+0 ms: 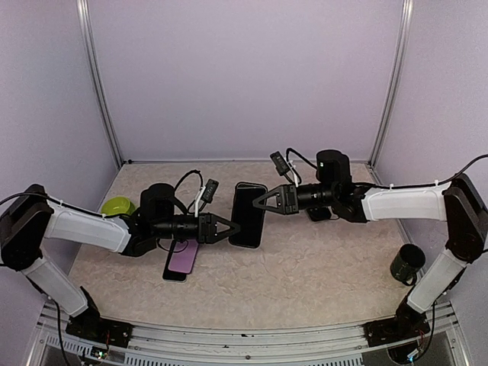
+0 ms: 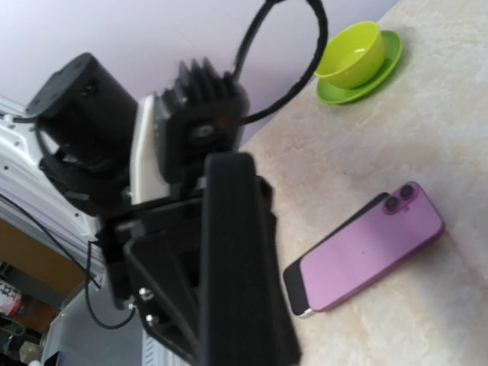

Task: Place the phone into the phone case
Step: Pass from the right arm to the left

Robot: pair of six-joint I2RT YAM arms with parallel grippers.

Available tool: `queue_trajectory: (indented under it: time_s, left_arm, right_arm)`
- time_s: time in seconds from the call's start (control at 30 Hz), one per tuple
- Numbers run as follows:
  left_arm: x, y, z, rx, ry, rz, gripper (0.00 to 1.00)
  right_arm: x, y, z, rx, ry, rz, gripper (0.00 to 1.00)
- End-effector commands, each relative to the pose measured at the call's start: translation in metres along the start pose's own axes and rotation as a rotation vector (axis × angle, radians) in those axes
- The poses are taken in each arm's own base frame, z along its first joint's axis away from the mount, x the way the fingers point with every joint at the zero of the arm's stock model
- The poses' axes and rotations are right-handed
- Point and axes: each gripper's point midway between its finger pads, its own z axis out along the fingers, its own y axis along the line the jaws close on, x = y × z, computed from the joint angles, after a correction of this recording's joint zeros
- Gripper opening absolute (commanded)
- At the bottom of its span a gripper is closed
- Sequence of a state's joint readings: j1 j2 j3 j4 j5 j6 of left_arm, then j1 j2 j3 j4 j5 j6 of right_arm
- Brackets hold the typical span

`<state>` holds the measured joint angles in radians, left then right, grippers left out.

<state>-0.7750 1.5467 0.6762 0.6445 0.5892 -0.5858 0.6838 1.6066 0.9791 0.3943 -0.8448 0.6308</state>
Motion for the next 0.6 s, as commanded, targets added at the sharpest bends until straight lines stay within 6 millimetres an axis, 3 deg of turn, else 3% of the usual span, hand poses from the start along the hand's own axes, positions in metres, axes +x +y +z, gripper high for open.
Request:
queue_trajectory:
  time_s: [0.0, 0.13, 0.23, 0.3, 0.47, 0.57]
  left_arm:
    - [-0.018, -0.012, 0.002, 0.059, -0.044, 0.032, 0.17]
    - [-0.023, -0.011, 0.000, 0.067, -0.056, 0.023, 0.00]
    - [-0.028, -0.006, -0.004, 0.057, -0.073, 0.000, 0.00]
    - [-0.032, 0.002, -0.007, 0.039, -0.086, -0.020, 0.00]
    - [-0.048, 0.032, -0.018, -0.050, -0.133, -0.077, 0.00]
    - [-0.060, 0.054, -0.026, -0.119, -0.155, -0.109, 0.00]
  right_arm:
    - [-0.025, 0.012, 0.002, -0.045, -0.047, -0.071, 0.00]
    - [-0.026, 0.005, 0.003, -0.037, -0.045, -0.067, 0.00]
    - [-0.028, -0.005, 0.001, -0.028, -0.045, -0.051, 0.06]
    - [-0.029, -0.010, -0.002, -0.024, -0.046, -0.042, 0.20]
    - [-0.029, -0.029, -0.012, 0.025, -0.046, -0.013, 0.73]
    - [-0.023, -0.043, -0.018, 0.082, -0.042, 0.007, 0.84]
